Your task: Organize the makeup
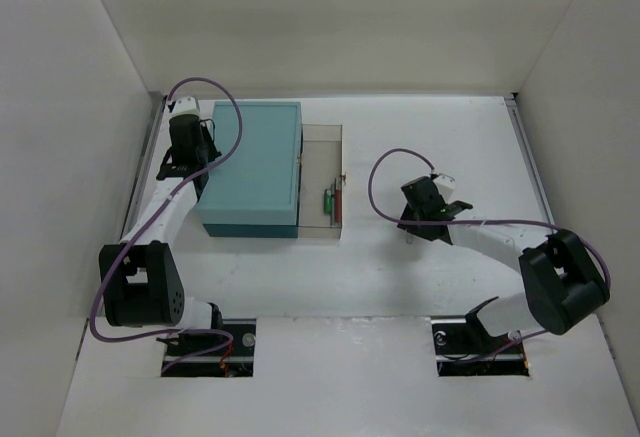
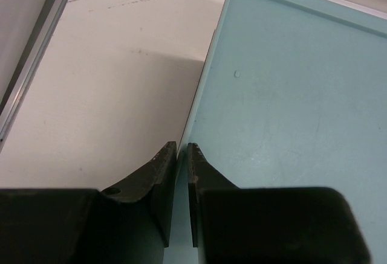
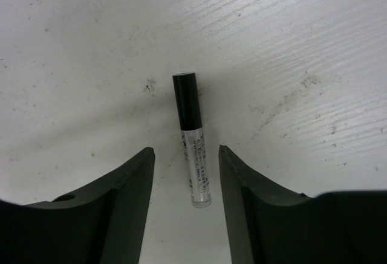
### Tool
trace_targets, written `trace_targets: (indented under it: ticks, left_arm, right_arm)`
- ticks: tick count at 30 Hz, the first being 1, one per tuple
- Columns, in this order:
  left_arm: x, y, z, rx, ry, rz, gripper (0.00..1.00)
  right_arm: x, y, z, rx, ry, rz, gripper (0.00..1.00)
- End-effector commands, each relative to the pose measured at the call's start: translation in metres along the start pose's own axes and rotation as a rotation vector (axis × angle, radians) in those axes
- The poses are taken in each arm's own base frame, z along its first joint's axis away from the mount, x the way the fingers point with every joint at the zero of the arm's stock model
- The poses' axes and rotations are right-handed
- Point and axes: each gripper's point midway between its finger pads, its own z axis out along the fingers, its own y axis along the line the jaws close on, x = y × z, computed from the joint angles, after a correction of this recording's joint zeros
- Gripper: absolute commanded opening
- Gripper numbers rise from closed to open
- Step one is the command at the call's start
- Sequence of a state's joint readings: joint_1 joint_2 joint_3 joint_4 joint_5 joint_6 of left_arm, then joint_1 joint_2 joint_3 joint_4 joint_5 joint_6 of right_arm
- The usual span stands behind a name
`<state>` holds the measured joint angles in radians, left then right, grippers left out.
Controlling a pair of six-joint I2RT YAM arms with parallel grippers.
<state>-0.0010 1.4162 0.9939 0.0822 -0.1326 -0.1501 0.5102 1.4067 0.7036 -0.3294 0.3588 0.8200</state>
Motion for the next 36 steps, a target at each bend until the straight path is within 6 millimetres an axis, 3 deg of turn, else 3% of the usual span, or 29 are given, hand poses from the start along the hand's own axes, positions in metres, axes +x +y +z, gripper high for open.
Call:
trace_targets:
  ticks: [1, 3, 15, 18, 30, 36]
  left_arm:
    - [0.081, -0.011, -0.018, 0.059, 0.277, 0.048, 0.1]
    - [0.081, -0.01, -0.018, 0.057, 0.277, 0.047, 0.1]
    - [0.074, -0.009, -0.023, 0.058, 0.256, 0.042, 0.1]
    - [0.072, -0.009, -0.024, 0.06, 0.25, 0.041, 0.1]
    - [0.065, -0.008, -0.028, 0.053, 0.225, 0.04, 0.11]
    - [0.059, -0.003, -0.031, 0.037, 0.205, 0.042, 0.11]
  right_arm:
    - [-0.012, 0.009, -0.004, -0.027, -0.038, 0.047, 0.5]
    - [-0.012, 0.008, -0.004, -0.032, -0.039, 0.05, 0.44]
    - [-0.01, 0.006, -0.004, -0.031, -0.027, 0.04, 0.43]
    - [-0.01, 0.006, -0.004, -0.04, -0.031, 0.035, 0.35]
    - [-0.009, 0.008, -0.003, -0.018, 0.008, -0.017, 0.4]
    - [-0.009, 0.008, -0.002, -0.038, 0.033, -0.012, 0.28]
